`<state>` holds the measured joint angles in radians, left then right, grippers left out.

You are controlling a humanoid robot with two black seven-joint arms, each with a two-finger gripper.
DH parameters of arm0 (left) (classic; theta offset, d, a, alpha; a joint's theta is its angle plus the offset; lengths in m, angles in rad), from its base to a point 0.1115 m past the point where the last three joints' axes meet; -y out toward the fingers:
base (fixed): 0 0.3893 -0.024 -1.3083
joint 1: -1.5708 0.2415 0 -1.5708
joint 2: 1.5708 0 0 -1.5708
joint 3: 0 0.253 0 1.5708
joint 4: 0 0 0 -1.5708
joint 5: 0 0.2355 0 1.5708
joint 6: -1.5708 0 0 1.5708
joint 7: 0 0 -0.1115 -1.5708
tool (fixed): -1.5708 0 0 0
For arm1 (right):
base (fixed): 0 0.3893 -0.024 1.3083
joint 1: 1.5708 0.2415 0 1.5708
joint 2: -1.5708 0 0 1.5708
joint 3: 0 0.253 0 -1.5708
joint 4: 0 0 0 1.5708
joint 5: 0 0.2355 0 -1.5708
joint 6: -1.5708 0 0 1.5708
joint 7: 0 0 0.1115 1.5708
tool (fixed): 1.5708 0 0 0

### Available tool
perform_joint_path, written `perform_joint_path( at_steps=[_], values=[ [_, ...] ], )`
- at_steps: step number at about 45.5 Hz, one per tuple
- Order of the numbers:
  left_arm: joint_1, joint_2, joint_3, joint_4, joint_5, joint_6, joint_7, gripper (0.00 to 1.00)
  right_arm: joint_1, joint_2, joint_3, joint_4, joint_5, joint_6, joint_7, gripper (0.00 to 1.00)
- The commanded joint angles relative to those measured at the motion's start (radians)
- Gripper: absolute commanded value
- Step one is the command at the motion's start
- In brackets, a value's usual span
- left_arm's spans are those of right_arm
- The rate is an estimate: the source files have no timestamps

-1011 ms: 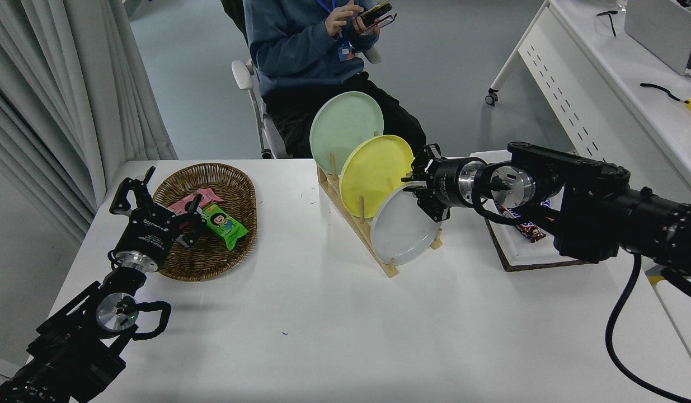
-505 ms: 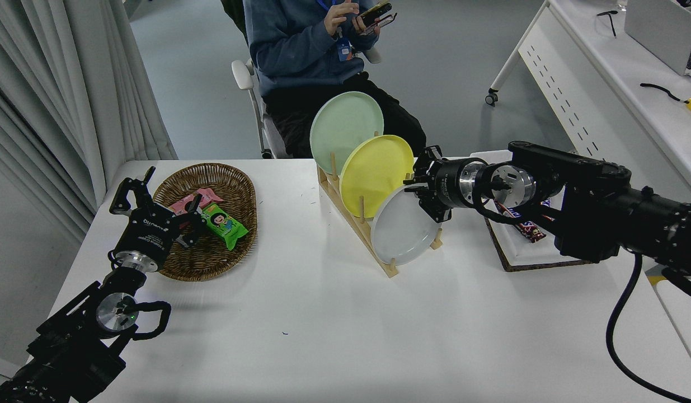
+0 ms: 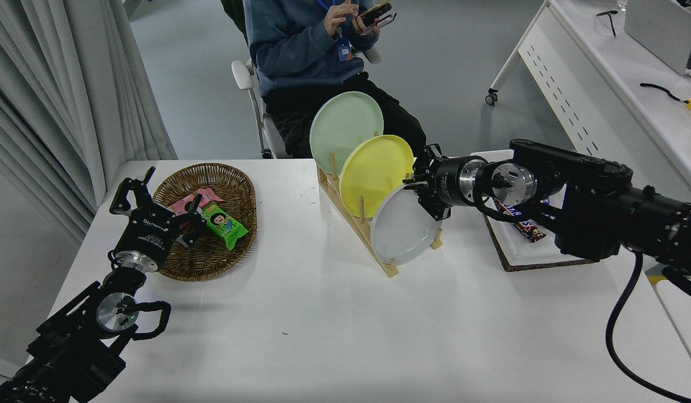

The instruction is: Place the plate on the table

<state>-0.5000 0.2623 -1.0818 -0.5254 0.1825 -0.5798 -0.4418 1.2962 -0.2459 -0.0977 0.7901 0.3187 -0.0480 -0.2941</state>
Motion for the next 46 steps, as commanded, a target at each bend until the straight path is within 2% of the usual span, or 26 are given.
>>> perform_joint_path(
  at_steps=[1,14,19,32,42,46],
  values=[
    [0.0,0.0,-0.001,0.001,0.0,0.0,0.0,1.0,-0.001,0.0,0.001,0.0,-0.003,-0.001,-0.005,0.01],
    [0.0,0.0,0.0,-0.001,0.0,0.0,0.0,1.0,0.009,-0.004,0.003,0.008,-0.003,0.004,-0.016,0.0],
    [0.0,0.0,0.0,-0.001,0.0,0.0,0.0,1.0,0.021,-0.047,0.029,0.017,-0.001,0.008,-0.016,0.0],
    [-0.002,0.0,-0.001,-0.001,0.0,0.0,0.0,1.0,0.113,-0.081,0.076,0.038,0.008,0.01,-0.03,0.0],
    [0.0,0.0,0.0,0.001,0.0,0.0,0.0,1.0,0.17,-0.185,0.111,0.222,0.02,-0.006,-0.03,0.0],
    [0.0,0.0,-0.001,-0.001,0.0,0.0,0.0,1.0,0.179,-0.236,0.145,0.313,0.101,-0.012,-0.03,0.0]
  ],
)
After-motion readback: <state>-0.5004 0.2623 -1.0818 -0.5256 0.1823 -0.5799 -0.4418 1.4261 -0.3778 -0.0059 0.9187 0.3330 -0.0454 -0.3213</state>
